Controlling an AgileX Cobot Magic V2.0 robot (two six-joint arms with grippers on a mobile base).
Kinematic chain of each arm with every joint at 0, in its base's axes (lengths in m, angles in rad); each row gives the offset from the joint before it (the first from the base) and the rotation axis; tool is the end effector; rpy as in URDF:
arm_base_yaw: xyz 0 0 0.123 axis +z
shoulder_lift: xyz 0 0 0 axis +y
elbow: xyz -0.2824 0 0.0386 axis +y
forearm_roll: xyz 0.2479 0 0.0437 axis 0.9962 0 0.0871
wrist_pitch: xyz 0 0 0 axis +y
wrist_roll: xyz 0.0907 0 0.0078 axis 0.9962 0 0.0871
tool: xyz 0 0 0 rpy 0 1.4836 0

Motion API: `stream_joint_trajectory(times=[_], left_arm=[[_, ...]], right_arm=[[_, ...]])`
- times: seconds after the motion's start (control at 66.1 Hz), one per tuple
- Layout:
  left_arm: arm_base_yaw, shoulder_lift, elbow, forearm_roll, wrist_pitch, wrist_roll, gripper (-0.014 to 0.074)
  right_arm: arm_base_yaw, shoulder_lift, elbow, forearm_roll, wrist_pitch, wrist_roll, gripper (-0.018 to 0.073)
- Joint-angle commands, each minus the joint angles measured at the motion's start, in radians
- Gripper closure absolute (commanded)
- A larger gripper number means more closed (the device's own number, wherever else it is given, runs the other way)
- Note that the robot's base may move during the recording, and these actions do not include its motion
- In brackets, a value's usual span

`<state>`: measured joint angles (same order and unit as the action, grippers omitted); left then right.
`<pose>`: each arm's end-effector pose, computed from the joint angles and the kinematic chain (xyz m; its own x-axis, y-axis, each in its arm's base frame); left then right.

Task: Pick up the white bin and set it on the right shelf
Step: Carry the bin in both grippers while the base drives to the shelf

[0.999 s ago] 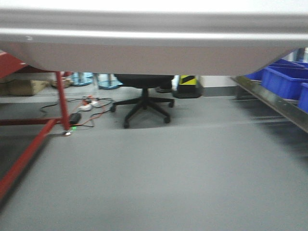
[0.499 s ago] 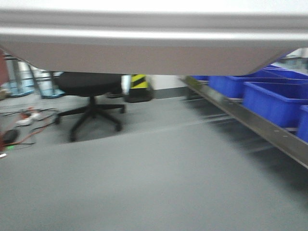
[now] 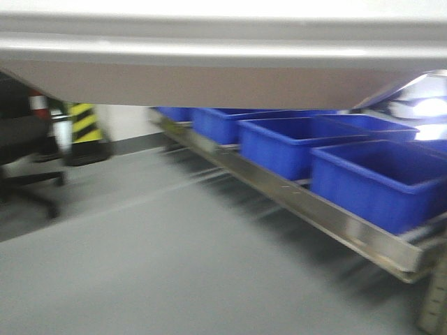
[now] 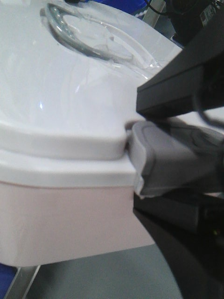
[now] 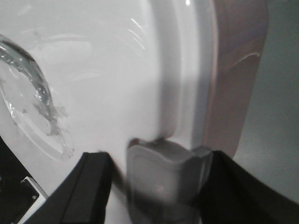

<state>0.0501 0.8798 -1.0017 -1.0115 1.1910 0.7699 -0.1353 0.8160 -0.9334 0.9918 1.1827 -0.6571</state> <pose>0.1362 -0.0650 0.4018 -0.5071 0.1185 -0.8537 0.6993 0.6355 -0.3272 0.1271 0.0539 0.3894 -0.5864 -0.0044 -0.8100 -0.5720 0.7104 0.4102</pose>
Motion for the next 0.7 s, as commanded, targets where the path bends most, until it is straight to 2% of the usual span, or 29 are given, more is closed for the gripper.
stream_joint_trajectory(times=[0.0, 0.681], left_arm=[[-0.016, -0.014, -0.031, -0.151, 0.035, 0.017, 0.0420], [-0.016, -0.014, -0.031, -0.151, 0.035, 0.017, 0.0420]], right_arm=[[0.010, -0.011, -0.037, 0.214, 0.058, -0.002, 0.0200], [0.010, -0.011, -0.037, 0.214, 0.058, -0.002, 0.0200]])
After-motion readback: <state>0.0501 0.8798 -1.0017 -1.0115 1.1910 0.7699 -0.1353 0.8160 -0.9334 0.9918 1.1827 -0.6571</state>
